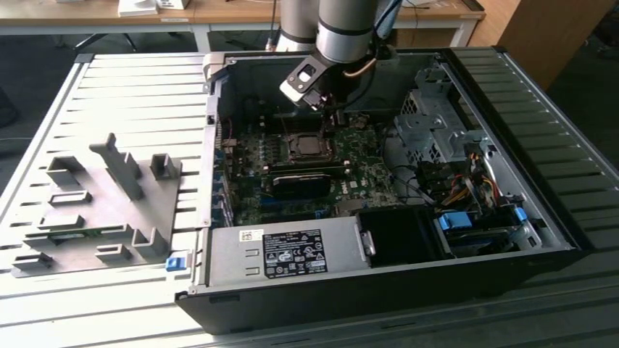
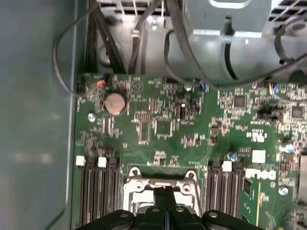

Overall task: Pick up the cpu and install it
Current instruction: 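Close the cpu cover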

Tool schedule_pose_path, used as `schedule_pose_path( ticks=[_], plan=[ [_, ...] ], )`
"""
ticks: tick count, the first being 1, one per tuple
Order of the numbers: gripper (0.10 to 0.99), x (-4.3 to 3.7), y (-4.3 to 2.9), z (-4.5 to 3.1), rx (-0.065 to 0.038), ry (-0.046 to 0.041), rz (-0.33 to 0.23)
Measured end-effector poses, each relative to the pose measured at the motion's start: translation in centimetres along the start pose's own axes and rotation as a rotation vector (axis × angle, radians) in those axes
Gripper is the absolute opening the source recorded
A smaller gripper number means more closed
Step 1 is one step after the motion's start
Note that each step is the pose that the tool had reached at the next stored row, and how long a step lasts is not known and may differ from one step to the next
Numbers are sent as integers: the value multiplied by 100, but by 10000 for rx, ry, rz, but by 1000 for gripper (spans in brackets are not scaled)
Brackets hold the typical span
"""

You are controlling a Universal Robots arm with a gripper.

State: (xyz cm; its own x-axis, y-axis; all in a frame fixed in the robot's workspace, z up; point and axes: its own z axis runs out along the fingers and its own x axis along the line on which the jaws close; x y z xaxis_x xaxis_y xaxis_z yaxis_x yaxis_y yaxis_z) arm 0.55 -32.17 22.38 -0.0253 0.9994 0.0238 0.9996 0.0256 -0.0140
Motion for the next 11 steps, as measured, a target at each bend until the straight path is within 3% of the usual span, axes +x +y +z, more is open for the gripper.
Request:
schedule_pose_path(
  ticks=[5, 11],
  plan=[
    [106, 2, -97, 14, 2, -3, 0],
    [106, 4, -153, 16, 0, 0, 0]
  ],
)
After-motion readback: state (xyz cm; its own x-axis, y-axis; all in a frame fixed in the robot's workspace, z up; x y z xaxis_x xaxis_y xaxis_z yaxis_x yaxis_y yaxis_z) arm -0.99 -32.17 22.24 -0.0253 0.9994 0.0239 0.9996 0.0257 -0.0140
